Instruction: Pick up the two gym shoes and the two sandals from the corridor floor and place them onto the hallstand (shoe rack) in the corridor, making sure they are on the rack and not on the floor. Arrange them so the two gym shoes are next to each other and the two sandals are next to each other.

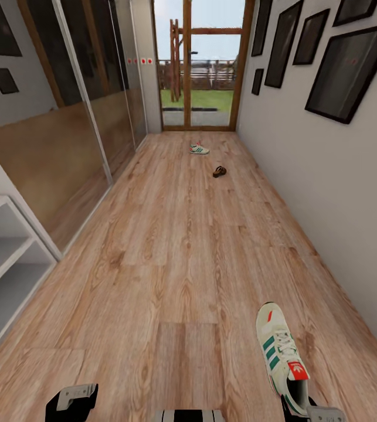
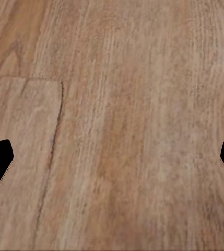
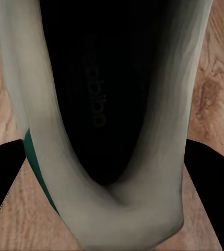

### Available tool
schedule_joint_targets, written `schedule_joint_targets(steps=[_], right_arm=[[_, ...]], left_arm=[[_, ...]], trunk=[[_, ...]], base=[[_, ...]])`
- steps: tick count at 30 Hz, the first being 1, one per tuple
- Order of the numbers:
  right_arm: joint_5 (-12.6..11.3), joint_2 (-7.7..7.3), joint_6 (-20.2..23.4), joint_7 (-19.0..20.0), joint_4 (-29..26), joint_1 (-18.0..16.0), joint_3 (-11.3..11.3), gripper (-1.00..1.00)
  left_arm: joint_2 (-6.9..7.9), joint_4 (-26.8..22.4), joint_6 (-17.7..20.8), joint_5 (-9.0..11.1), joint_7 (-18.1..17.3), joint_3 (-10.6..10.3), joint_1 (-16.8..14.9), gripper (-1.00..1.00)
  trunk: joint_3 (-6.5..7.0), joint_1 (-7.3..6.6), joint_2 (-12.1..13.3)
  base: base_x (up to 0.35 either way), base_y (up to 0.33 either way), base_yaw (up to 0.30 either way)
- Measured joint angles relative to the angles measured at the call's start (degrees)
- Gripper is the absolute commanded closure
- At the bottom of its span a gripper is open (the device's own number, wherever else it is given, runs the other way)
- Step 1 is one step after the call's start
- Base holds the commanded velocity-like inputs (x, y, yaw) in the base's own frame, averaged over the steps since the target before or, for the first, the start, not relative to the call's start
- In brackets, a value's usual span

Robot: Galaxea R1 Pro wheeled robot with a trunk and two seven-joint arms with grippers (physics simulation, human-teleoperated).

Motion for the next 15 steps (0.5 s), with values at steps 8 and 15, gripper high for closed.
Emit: schedule_joint_targets(steps=[8, 15], right_arm=[[0.0, 0.0, 0.0, 0.0, 0.0, 0.0, 0.0, 1.0], [0.0, 0.0, 0.0, 0.0, 0.0, 0.0, 0.0, 1.0]], left_arm=[[0.0, 0.11, 0.0, -0.06, 0.0, 0.0, 0.02, -1.0], [0.0, 0.11, 0.0, -0.06, 0.0, -0.01, 0.02, -1.0]], trunk=[[2.2, -1.56, 2.81], [4.09, -3.09, 5.62]], base=[[0.0, 0.0, 0.0], [0.0, 0.0, 0.0]])
